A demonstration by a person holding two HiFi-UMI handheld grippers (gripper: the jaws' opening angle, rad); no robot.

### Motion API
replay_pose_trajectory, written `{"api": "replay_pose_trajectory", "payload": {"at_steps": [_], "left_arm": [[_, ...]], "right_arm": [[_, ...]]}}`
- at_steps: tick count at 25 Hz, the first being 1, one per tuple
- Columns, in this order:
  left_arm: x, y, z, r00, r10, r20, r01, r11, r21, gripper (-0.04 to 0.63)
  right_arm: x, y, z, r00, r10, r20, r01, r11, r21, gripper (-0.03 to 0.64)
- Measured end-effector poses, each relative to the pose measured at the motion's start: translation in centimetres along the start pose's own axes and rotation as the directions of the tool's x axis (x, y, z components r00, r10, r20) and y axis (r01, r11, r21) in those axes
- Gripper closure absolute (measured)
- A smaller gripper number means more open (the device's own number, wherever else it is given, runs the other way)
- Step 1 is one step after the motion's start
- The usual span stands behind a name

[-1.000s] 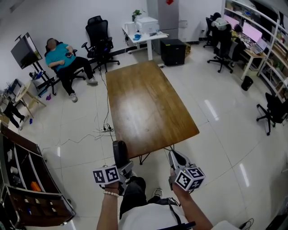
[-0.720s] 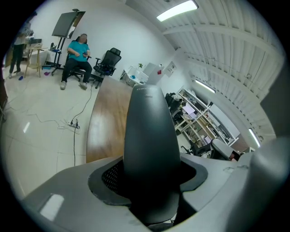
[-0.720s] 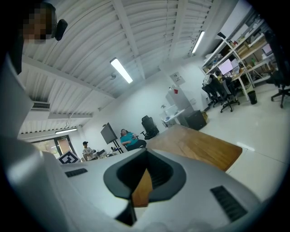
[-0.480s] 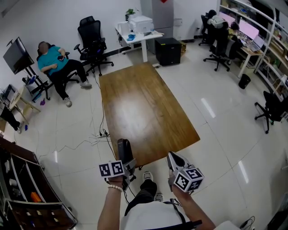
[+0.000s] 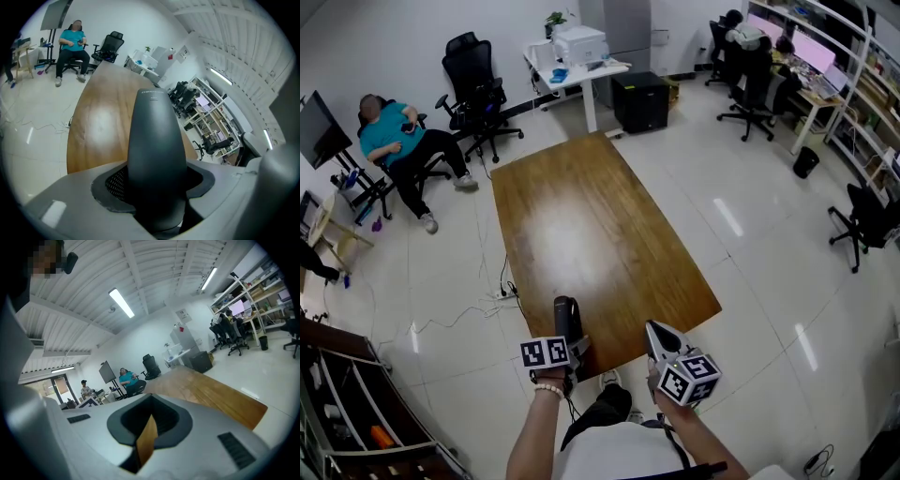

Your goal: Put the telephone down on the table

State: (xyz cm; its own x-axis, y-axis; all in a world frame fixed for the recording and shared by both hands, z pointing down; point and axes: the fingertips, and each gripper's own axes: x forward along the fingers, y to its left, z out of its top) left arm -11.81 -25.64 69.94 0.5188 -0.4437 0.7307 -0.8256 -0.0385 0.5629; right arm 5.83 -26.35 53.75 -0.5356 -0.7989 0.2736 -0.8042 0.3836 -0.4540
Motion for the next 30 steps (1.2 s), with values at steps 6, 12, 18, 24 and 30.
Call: {"api": "replay_pose_trajectory", "payload": {"at_steps": [6, 12, 18, 24, 30], "left_arm": [[3.7, 1.7, 1.1, 0.994, 0.087, -0.07, -0.085, 0.996, 0.039, 0.311], [7.0, 3.2, 2.0, 0.968, 0.214, -0.133, -0.201, 0.974, 0.103, 0.311], [8.5, 4.3, 3.1, 0.937, 0.304, -0.173, -0.285, 0.95, 0.124, 0.311], [9.7, 5.4, 3.3, 0.889, 0.409, -0.204, -0.364, 0.904, 0.223, 0.31], [10.4, 5.4, 2.6, 0.864, 0.446, -0.234, -0.404, 0.891, 0.206, 0.31]], "right_arm": [[2.3, -2.1, 0.1, 0.999, -0.046, -0.025, 0.046, 0.999, 0.025, 0.607], [4.3, -2.8, 0.0, 0.998, -0.052, -0.034, 0.054, 0.997, 0.051, 0.607], [5.0, -4.0, 0.1, 0.996, -0.078, -0.031, 0.081, 0.993, 0.088, 0.607], [5.2, -5.2, -0.3, 0.995, -0.099, -0.027, 0.102, 0.987, 0.126, 0.607], [4.7, -6.3, -0.4, 0.993, -0.117, -0.018, 0.119, 0.982, 0.15, 0.607]]}}
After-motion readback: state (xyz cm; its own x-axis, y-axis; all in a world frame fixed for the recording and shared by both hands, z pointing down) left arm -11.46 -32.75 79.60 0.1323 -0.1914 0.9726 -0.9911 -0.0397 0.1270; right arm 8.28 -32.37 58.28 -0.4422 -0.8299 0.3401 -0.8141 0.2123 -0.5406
